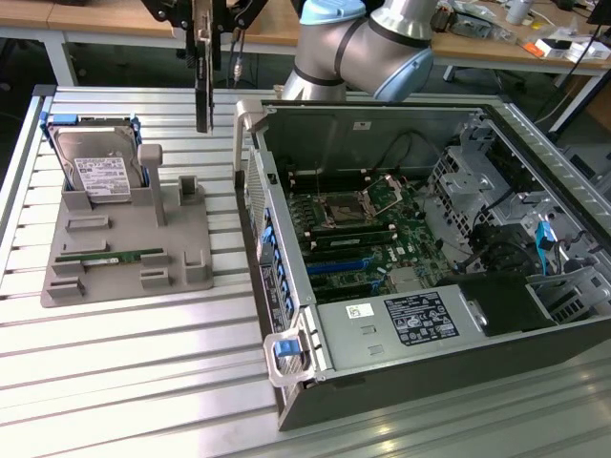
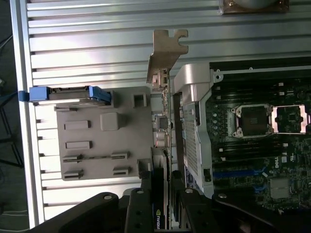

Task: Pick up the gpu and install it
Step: 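Pick up the gpu and move the gpu toward the slot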

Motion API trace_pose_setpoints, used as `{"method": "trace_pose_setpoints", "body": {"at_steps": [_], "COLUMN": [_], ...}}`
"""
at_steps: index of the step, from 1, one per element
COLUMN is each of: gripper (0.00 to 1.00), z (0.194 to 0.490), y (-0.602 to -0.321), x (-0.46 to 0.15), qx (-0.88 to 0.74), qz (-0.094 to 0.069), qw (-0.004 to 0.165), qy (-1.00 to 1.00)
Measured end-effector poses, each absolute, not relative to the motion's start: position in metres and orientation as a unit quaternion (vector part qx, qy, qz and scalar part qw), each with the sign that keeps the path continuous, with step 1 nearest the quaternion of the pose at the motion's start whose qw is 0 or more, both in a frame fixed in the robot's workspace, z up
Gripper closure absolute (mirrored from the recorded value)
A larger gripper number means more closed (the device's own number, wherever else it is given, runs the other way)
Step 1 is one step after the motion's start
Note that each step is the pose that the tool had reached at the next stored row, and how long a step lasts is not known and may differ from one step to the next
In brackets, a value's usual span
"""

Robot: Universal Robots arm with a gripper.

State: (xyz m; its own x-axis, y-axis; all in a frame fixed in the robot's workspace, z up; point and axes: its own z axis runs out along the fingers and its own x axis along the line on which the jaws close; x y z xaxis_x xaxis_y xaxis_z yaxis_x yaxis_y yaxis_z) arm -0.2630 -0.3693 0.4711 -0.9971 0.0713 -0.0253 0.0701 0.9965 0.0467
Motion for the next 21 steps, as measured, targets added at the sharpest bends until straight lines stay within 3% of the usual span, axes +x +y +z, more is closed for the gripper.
{"method": "trace_pose_setpoints", "body": {"at_steps": [21], "gripper": [0.73], "z": [0.471], "y": [-0.369], "x": [-0.238], "qx": [0.035], "qz": [0.023], "qw": [0.013], "qy": [0.999]}}
